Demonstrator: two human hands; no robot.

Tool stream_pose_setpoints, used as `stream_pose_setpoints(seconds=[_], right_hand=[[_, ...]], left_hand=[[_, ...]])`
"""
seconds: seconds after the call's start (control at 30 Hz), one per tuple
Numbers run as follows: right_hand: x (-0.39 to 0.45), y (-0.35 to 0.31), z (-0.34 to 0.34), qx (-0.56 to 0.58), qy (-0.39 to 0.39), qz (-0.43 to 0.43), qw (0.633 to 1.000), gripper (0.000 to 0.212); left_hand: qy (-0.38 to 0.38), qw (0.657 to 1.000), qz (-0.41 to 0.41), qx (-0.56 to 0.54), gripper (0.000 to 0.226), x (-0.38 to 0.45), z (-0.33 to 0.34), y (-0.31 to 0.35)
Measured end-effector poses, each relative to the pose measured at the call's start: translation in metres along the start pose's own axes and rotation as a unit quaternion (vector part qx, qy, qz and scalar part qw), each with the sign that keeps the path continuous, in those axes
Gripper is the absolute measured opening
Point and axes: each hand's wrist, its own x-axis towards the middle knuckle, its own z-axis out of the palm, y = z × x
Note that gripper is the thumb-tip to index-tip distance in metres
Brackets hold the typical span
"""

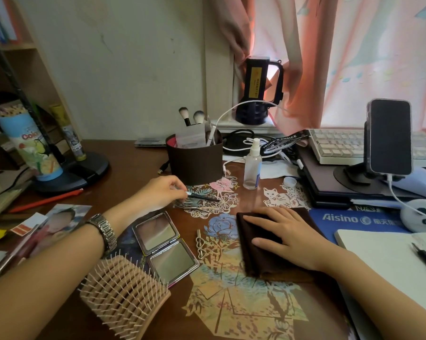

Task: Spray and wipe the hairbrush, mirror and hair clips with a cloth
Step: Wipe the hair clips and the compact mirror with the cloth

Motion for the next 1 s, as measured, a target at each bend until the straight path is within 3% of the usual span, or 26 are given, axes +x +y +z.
stream_pose_setpoints(seconds=[0.4,0.8,1.0], right_hand=[[0.0,0.0,0.0,-0.001,-0.002,-0.002,1.0,0.061],[0.001,0.004,0.003,-0.001,0.002,-0.007,1.0,0.061],[0.001,0.005,0.005,0.0,0.009,-0.009,1.0,0.06]], left_hand=[[0.007,1.0,-0.024,-0.001,0.01,0.01,0.007,0.003],[0.048,0.997,0.033,0.052,0.01,0.007,0.005,0.0],[0.065,0.99,0.113,0.054,0.006,-0.01,-0.002,0.008]])
